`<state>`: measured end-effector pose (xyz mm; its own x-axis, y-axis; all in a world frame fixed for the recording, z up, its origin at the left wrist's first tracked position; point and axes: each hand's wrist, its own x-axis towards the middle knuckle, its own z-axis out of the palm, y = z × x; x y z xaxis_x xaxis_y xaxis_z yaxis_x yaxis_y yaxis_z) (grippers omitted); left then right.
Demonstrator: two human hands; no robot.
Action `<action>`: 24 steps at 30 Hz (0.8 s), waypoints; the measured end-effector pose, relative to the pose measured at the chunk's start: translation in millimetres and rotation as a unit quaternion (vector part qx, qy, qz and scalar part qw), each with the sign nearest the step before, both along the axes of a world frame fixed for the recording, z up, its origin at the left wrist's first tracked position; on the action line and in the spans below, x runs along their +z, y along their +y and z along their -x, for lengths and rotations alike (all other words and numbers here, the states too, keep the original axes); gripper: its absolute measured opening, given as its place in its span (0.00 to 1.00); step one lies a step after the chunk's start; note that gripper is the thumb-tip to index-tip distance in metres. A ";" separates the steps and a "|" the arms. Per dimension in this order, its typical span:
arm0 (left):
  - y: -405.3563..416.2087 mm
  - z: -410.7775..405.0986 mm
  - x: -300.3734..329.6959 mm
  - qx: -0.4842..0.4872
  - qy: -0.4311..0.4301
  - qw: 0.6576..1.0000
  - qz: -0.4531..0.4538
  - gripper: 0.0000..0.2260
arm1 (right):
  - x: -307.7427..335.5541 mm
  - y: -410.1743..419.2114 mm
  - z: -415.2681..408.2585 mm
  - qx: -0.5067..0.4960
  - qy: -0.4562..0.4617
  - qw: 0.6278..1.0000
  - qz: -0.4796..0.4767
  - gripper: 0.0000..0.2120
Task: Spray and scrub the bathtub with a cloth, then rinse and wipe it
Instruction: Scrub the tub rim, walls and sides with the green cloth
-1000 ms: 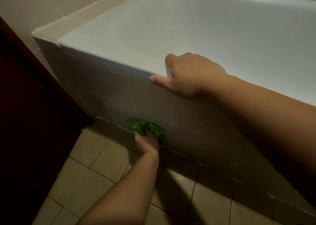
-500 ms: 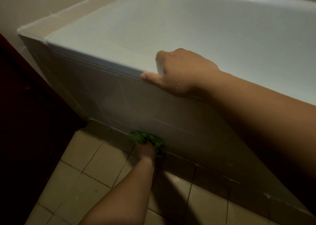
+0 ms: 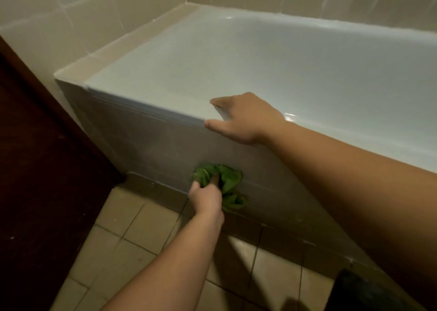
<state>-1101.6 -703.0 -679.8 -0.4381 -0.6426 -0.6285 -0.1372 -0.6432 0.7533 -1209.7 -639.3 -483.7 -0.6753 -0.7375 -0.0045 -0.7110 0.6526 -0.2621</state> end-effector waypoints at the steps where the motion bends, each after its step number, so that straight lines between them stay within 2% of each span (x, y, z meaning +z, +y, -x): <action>1: 5.3 -2.9 14.8 -0.002 -0.004 1.000 0.031 0.16 | 2.3 8.7 -0.8 -0.006 -0.011 1.000 -0.002 0.35; 3: 21.0 -6.7 42.7 0.006 0.009 0.995 0.099 0.09 | 5.8 31.3 0.3 -0.024 -0.029 0.999 -0.016 0.36; 5: 39.2 -10.5 64.8 -0.001 0.038 0.991 0.126 0.07 | 6.8 56.7 2.4 -0.047 -0.047 0.997 -0.038 0.38; 10: 82.8 -16.2 105.8 -0.032 0.128 0.985 0.110 0.25 | 0.9 101.2 1.3 -0.111 -0.056 0.990 -0.069 0.34; 12: 95.4 -13.0 116.1 -0.018 0.150 0.984 0.089 0.28 | -1.3 109.0 -1.7 -0.120 -0.046 0.989 -0.066 0.31; 16: 85.9 -8.9 116.5 0.024 0.135 0.978 0.159 0.28 | -2.6 125.7 -5.2 -0.120 -0.030 0.990 -0.060 0.32; 19: 75.2 -6.7 103.7 0.037 0.076 0.976 0.202 0.28 | -4.3 137.5 -4.4 -0.127 -0.027 0.990 -0.057 0.35; 24: 125.1 -11.3 98.3 -0.032 0.075 0.991 0.103 0.24 | -9.1 135.6 -2.3 -0.137 -0.010 0.989 -0.048 0.34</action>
